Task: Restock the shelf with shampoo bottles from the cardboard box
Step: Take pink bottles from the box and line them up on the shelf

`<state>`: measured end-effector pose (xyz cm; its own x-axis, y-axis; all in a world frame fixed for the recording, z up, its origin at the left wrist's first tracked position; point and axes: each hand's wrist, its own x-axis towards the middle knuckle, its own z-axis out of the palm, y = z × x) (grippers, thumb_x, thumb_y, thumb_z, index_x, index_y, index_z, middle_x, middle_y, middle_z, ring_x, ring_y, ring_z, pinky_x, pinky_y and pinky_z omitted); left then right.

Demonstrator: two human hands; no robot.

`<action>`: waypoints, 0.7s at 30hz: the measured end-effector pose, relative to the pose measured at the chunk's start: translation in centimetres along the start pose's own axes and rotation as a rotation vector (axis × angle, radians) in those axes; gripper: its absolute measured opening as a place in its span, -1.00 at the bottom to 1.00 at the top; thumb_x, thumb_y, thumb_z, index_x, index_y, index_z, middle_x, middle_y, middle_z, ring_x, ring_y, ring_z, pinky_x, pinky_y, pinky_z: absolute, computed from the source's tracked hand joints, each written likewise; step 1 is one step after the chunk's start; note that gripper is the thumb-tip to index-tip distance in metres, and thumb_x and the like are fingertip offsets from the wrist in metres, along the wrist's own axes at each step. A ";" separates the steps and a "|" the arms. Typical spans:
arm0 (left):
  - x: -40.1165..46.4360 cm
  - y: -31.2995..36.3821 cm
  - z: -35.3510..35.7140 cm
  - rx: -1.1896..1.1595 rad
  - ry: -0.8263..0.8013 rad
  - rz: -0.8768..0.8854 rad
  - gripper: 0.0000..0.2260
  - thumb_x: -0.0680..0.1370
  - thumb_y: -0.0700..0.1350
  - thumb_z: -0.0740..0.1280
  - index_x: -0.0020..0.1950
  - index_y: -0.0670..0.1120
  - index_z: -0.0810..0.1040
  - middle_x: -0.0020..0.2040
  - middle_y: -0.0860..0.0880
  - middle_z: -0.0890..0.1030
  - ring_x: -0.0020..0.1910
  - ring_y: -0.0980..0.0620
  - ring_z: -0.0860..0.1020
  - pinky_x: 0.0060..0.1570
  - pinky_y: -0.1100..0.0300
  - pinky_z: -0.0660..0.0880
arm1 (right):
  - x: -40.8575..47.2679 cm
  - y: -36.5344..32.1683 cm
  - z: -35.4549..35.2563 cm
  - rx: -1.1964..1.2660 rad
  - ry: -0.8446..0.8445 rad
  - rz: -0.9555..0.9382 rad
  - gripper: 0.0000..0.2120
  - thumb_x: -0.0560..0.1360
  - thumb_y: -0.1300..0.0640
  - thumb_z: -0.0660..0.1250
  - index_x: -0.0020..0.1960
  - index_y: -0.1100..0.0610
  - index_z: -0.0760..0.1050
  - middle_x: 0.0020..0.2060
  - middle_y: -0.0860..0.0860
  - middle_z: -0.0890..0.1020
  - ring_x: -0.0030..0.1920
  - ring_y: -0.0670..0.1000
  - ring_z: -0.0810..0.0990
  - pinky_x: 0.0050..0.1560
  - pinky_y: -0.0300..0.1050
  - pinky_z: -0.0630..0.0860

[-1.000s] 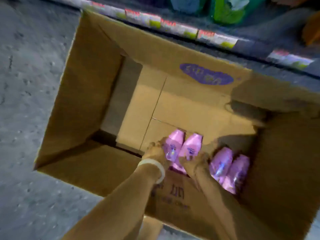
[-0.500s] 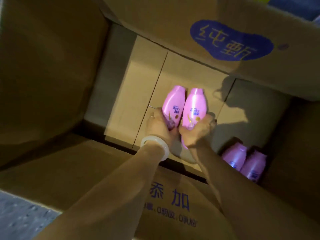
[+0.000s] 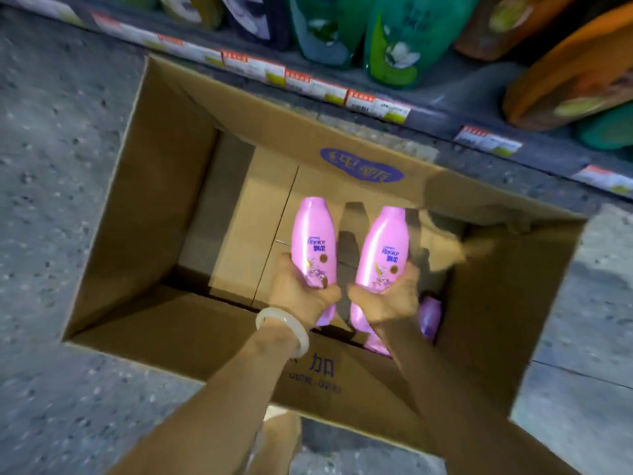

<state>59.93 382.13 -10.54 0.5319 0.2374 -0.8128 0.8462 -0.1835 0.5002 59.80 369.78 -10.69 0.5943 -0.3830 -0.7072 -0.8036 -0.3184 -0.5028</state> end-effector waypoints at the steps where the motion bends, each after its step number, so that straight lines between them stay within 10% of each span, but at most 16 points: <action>1: -2.5 1.4 -0.4 -0.003 0.006 0.033 -0.51 0.30 -0.27 0.54 0.02 -0.09 0.29 -0.18 0.01 0.53 -0.23 0.10 0.54 -0.43 0.49 0.42 | -1.8 -1.0 -1.8 0.034 0.034 -0.033 -0.38 0.24 0.30 0.51 0.13 0.12 0.22 -0.18 -0.01 0.44 -0.07 0.12 0.49 -0.11 -0.15 0.39; 6: -15.0 11.2 -3.5 0.017 0.021 0.249 -0.54 0.30 -0.25 0.55 -0.17 0.00 0.26 -0.29 0.15 0.46 -0.33 0.30 0.43 -0.43 0.59 0.36 | -10.7 -9.1 -11.6 0.134 0.149 -0.109 -0.36 0.18 0.25 0.50 0.14 0.10 0.24 -0.08 0.02 0.54 -0.03 0.17 0.58 0.00 0.12 0.55; 21: -52.1 37.6 -9.2 -0.001 0.064 0.981 -0.54 0.29 -0.19 0.55 -0.06 -0.06 0.29 -0.24 0.11 0.47 -0.19 0.00 0.48 -0.26 0.26 0.37 | -40.3 -28.6 -42.6 0.426 0.419 -0.627 -0.40 0.23 0.30 0.54 0.05 0.11 0.22 -0.14 -0.03 0.46 -0.08 0.03 0.49 -0.09 -0.16 0.36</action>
<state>64.32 371.67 53.33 0.9993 0.0311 -0.0186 0.0277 -0.3258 0.9450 60.20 357.32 53.35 0.8277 -0.5599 -0.0380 -0.2177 -0.2579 -0.9413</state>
